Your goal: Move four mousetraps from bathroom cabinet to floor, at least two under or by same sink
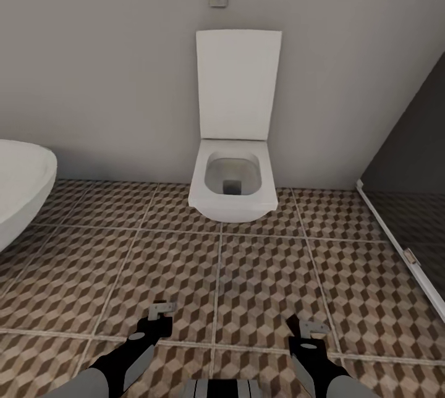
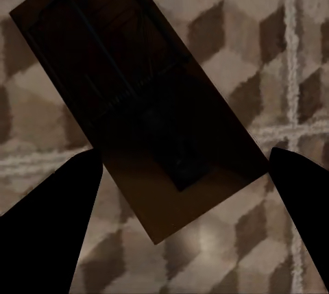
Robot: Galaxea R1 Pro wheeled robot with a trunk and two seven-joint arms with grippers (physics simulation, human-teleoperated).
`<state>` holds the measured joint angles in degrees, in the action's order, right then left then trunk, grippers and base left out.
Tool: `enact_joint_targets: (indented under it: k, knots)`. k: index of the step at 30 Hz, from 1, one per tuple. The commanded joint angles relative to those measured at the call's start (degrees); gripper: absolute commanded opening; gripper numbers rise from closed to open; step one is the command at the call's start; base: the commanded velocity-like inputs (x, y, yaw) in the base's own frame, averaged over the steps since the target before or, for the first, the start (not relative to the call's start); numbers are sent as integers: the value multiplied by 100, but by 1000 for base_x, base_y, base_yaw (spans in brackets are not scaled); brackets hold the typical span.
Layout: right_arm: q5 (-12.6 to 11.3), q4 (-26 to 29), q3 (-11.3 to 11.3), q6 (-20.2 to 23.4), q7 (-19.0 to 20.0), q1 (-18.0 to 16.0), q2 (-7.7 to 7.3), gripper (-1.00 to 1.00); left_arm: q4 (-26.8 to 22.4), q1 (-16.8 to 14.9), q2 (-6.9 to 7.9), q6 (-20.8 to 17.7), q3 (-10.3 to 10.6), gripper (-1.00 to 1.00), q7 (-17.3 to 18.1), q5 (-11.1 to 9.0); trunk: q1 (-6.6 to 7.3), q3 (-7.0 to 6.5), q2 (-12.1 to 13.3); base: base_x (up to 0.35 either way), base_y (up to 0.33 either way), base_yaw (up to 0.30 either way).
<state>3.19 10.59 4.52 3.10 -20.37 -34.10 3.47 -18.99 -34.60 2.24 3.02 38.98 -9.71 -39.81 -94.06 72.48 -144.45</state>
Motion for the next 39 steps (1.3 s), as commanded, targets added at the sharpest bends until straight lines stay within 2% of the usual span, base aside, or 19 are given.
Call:
enact_joint_targets:
  k: [1, 21, 26, 30, 32, 34, 38, 39]
  knots:
    - [23, 13, 49, 24, 24, 0, 5, -100, -8, -3, 5, 14, 48, -100, -37, -35, -1, 27, -3, 0, 0, 0]
    - [5, 137, 63, -1, 24, -3, 5, -100, -4, -3, 13, 11, 92, -100, -34, -25, -1, 27, -3, 0, 0, 0]
    - [-16, 475, 95, -298, -15, 0, 11, -100, -19, -3, 12, 49, 75, -100, -50, -24, -1, 27, -3, 0, 0, 0]
    - [-16, 620, 164, -519, -285, 0, 13, -100, -20, -3, 9, 373, 40, -100, -278, -33, -1, 27, -3, 0, 0, 0]
    - [-15, 682, 198, -596, -579, 0, 11, -100, -9, -3, 9, 799, 48, -100, -600, -38, -1, 27, -3, 0, 0, 0]
    - [-18, 706, 205, -623, -705, 0, 11, -100, -12, -3, 4, 930, 64, -100, -742, -45, -1, 27, -3, 0, 0, 0]
    - [-21, 732, 191, -623, -784, 0, 10, -100, -101, -5, -19, 672, 82, -100, -784, -36, -1, 27, -3, 0, 0, 0]
    - [-16, 745, 183, -615, -792, 0, 8, -100, -226, -12, -25, 485, 84, -100, -701, -30, -1, 27, -3, 0, 0, 0]
